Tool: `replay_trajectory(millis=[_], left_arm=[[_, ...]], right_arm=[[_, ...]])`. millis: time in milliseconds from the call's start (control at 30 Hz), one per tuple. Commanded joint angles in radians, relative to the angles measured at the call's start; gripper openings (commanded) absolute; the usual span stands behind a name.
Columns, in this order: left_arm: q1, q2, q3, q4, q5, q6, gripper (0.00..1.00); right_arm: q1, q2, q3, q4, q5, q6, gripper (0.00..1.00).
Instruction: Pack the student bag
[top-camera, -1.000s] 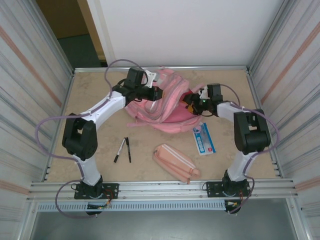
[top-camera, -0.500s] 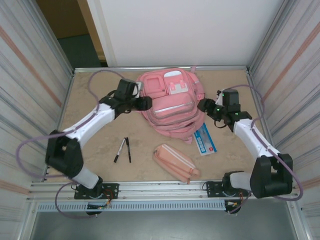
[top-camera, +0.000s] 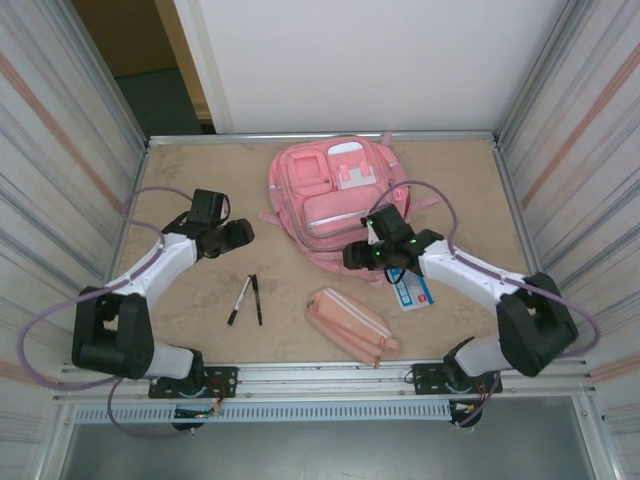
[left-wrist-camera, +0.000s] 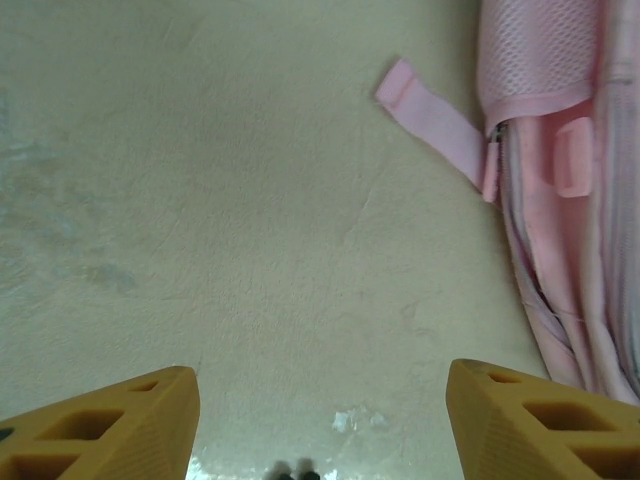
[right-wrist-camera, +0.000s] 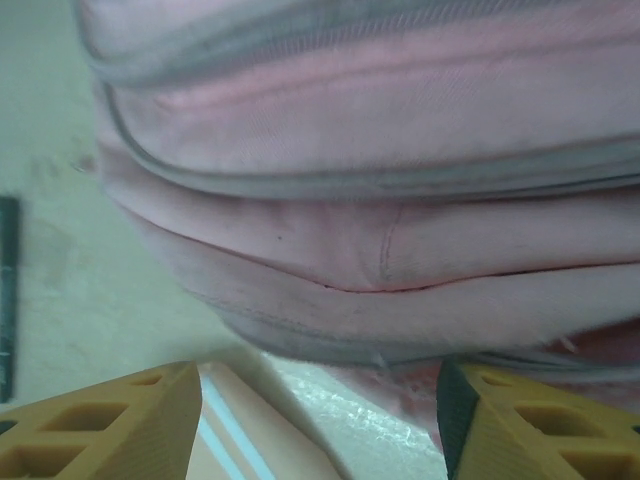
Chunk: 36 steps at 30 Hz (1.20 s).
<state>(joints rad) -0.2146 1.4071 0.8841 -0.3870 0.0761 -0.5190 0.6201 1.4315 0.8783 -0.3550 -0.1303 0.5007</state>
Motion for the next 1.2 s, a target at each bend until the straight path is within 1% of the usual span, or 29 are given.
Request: replay_trajectory(millis=[0, 67, 133, 267, 400, 467, 633, 667, 767, 800, 900, 967, 1033, 1167], left_arm=[[0.001, 0.052, 0.046, 0.098, 0.098, -0.066, 0.65], [-0.023, 0.075, 0.064, 0.175, 0.146, -0.077, 0.65], [-0.048, 0.108, 0.101, 0.203, 0.149, -0.071, 0.65], [-0.067, 0.212, 0.203, 0.238, 0.168, -0.051, 0.65], [-0.063, 0.368, 0.325, 0.244, 0.167, -0.020, 0.65], [-0.064, 0.430, 0.362, 0.251, 0.127, -0.007, 0.65], [-0.056, 0.554, 0.428, 0.263, 0.074, 0.006, 0.61], [-0.057, 0.565, 0.425, 0.275, 0.068, 0.007, 0.59], [-0.055, 0.588, 0.406, 0.316, 0.077, -0.004, 0.41], [-0.055, 0.592, 0.396, 0.330, 0.080, -0.006, 0.36], [-0.055, 0.596, 0.365, 0.372, 0.076, -0.012, 0.24], [-0.054, 0.596, 0.355, 0.386, 0.080, -0.018, 0.11], [-0.053, 0.588, 0.347, 0.389, 0.091, -0.012, 0.00], [-0.054, 0.533, 0.287, 0.400, 0.107, -0.007, 0.00]], right_arm=[[0.015, 0.075, 0.081, -0.029, 0.065, -0.022, 0.63], [0.013, 0.109, 0.123, -0.063, 0.107, -0.001, 0.63], [0.011, 0.118, 0.126, -0.049, 0.117, 0.016, 0.64], [-0.025, 0.148, 0.125, -0.033, 0.095, 0.050, 0.64], [-0.080, 0.167, 0.096, 0.014, 0.023, 0.079, 0.58], [-0.099, 0.182, 0.100, 0.026, -0.007, 0.080, 0.54], [-0.120, 0.207, 0.127, 0.036, -0.046, 0.070, 0.32], [-0.122, 0.210, 0.132, 0.034, -0.052, 0.062, 0.29], [-0.139, 0.211, 0.145, 0.014, -0.049, 0.046, 0.25], [-0.149, 0.211, 0.144, 0.015, -0.052, 0.042, 0.24], [-0.183, 0.216, 0.145, 0.017, -0.087, 0.031, 0.23], [-0.202, 0.219, 0.148, 0.012, -0.098, 0.021, 0.23], [-0.217, 0.217, 0.148, 0.009, -0.102, 0.014, 0.22], [-0.248, 0.230, 0.168, -0.001, -0.117, -0.018, 0.21]])
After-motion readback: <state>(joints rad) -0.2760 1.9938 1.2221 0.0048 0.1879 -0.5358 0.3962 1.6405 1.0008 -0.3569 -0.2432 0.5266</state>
